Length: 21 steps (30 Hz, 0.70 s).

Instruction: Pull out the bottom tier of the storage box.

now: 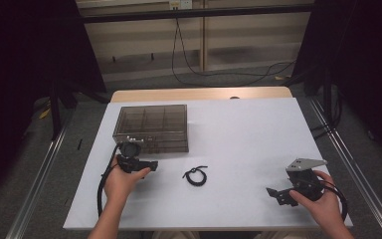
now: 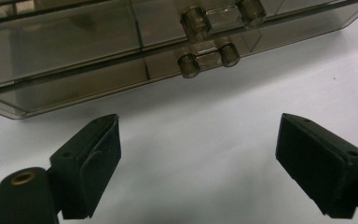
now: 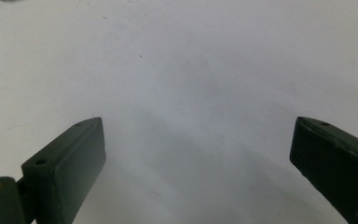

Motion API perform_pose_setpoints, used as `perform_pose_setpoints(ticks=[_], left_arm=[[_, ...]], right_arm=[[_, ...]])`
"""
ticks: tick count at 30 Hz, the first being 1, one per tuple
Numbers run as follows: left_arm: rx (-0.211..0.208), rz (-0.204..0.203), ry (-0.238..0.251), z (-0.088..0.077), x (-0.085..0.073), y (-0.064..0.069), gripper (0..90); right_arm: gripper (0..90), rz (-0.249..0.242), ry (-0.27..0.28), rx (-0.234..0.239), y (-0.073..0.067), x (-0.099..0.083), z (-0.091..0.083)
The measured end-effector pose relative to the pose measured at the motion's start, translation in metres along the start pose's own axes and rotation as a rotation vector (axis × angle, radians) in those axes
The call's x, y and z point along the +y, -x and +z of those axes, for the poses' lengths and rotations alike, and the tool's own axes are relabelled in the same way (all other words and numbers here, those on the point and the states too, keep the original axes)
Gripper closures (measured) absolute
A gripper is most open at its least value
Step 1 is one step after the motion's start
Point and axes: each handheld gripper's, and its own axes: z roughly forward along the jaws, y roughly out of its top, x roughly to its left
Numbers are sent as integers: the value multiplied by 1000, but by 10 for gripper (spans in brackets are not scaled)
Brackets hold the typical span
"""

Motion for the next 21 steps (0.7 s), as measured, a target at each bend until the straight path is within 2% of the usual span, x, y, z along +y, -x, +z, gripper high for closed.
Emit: perform_pose_setpoints(ticks=[2,5,10,13,19,21], left_arm=[[2,4,-8,1,3,0,147],[1,-12,4,3,6,0,162],[2,-26,-24,8,8,-2,175],[-6,-51,-15,10,10,-1,191],[-7,-62,-17,14,12,-1,202],[-3,-48,-31,15,15,-1,203]], right_arm=[[38,0,-1,-2,0,0,0],[38,-2,1,0,0,0,0],[38,-1,-1,0,-1,0,1],[37,-8,-4,2,-1,1,1],[37,-6,-3,1,-2,1,2],[37,-7,0,0,-2,1,2]])
